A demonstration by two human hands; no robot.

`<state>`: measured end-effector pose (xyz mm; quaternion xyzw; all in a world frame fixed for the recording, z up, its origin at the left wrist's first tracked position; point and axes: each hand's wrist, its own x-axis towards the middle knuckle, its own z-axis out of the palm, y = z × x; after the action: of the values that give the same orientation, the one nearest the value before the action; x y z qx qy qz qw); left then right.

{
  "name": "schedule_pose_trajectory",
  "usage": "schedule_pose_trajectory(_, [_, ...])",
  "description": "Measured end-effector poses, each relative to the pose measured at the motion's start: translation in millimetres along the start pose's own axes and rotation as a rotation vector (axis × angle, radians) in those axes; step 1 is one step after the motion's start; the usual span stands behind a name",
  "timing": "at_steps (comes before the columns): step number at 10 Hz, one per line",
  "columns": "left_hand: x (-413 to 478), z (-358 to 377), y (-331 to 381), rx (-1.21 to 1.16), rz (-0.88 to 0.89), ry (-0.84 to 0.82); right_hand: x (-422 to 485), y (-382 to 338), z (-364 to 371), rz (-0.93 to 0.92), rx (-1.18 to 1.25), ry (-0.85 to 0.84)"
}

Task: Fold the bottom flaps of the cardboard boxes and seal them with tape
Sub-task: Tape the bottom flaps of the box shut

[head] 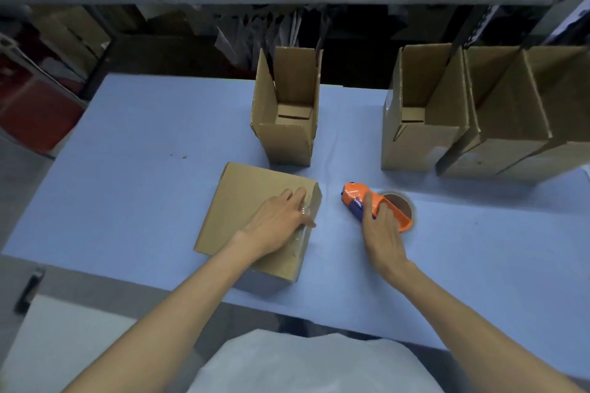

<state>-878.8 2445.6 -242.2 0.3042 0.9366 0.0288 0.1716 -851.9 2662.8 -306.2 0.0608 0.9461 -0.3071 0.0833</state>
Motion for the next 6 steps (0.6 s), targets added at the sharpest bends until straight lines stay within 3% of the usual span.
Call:
schedule_pose_trajectory(1, [6, -4, 2, -0.288, -0.098, 0.14, 4, 7, 6, 0.041, -0.07, -0.036])
schedule_pose_trajectory(2, [33, -9, -2, -0.241, -0.218, 0.244, -4, 2, -3, 0.097, -0.222, -0.068])
schedule_pose_trajectory(3, [58, -16, -5, -0.077, -0.301, -0.053, -18, -1, -5, -0.078, -0.232, 0.029])
schedule_pose_trajectory(4, [61, -28, 5, -0.152, -0.352, -0.115, -34, -16, -5, -0.181, -0.061, -0.114])
schedule_pose_trajectory(5, [45, -46, 8, -0.292, -0.367, 0.199, -42, -32, -8, -0.035, 0.188, -0.152])
schedule_pose_trajectory(6, [12, -69, 3, -0.627, -0.494, 0.59, -40, -54, -27, 0.115, 0.553, -0.148])
